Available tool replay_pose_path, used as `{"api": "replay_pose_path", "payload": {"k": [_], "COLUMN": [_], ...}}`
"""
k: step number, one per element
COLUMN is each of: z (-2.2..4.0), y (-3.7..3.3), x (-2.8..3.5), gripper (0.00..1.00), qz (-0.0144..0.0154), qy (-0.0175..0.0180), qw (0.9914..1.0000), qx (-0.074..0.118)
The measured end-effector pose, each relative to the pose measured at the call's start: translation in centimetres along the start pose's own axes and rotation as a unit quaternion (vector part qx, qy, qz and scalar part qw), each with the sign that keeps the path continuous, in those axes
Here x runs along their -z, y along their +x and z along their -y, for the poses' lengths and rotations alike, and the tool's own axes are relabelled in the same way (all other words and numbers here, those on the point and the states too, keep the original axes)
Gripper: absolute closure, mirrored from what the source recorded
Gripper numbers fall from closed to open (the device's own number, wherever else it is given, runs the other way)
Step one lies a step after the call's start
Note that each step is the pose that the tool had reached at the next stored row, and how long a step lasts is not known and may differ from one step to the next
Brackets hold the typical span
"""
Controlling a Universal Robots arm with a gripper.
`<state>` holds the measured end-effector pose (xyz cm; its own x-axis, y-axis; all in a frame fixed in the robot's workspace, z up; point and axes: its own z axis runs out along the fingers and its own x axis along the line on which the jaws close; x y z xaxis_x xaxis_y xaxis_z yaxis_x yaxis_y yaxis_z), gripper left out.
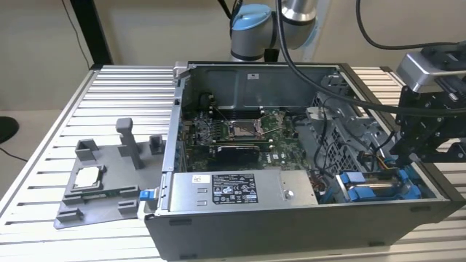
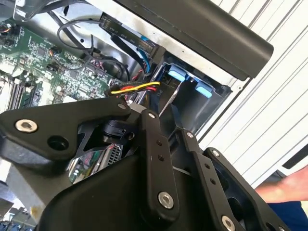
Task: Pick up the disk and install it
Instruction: 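Insert the first disk wire, then insert the second disk wire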
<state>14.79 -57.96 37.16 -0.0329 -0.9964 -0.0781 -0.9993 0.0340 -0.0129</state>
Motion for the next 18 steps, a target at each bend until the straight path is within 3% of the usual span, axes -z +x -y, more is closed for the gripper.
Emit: {"api": "replay_pose_path", "payload": {"k": [9, 18], "z": [0.02, 0.96], "y": [0.0, -0.07], "x": [0.0, -0.01], "gripper": [0.0, 0.0], "qz": [0.0, 0.0], "qy": [0.0, 0.0], "qw": [1.0, 1.0], "qx": [-0.001, -0.001]}}
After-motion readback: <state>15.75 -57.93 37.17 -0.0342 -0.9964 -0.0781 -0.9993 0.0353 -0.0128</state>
